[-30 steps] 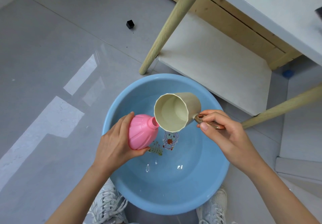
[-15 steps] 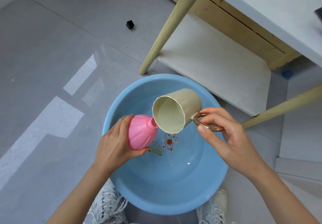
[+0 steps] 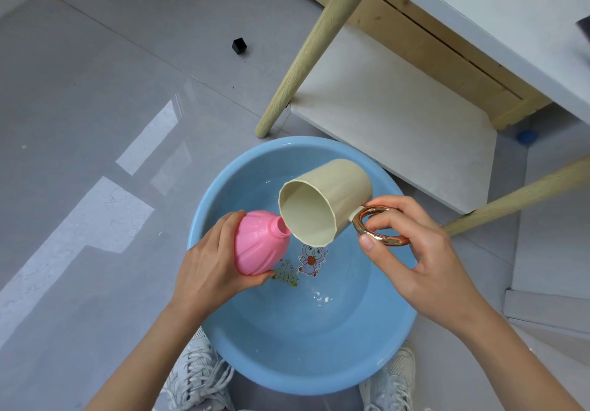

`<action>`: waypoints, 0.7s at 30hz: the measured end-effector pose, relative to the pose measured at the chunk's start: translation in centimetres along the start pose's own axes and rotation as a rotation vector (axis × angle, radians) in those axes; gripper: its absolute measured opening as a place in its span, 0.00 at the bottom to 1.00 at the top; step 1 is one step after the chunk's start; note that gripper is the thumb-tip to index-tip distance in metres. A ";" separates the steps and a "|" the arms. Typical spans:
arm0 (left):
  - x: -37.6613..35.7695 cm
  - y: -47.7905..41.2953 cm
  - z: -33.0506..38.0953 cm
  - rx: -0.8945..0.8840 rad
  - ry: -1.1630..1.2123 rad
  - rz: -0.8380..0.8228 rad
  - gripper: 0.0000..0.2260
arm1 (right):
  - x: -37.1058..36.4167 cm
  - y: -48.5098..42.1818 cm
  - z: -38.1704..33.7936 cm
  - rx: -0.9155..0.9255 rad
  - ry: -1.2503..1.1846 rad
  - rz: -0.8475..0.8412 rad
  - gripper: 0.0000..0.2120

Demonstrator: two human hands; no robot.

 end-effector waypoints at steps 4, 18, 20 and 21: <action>-0.1 0.0 -0.1 -0.001 0.004 -0.003 0.45 | 0.0 0.0 -0.5 0.018 0.016 0.002 0.05; 0.0 0.0 0.0 -0.009 0.004 0.002 0.45 | -0.1 0.1 -1.0 0.048 0.074 0.002 0.06; 0.0 0.0 0.0 -0.009 0.001 0.000 0.45 | -0.1 0.1 -1.1 0.052 0.085 0.001 0.08; 0.0 0.0 0.0 -0.006 0.000 -0.001 0.45 | -0.1 0.1 -1.1 0.055 0.091 -0.001 0.08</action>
Point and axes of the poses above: each hand's wrist, its own y-axis away from the middle knuckle, its own x-axis out of the back of the hand, z = x × y, the point moved 9 cm from there along -y, towards the middle knuckle, and after that the axes turned 10 degrees about -y, right-handed, at the moved point
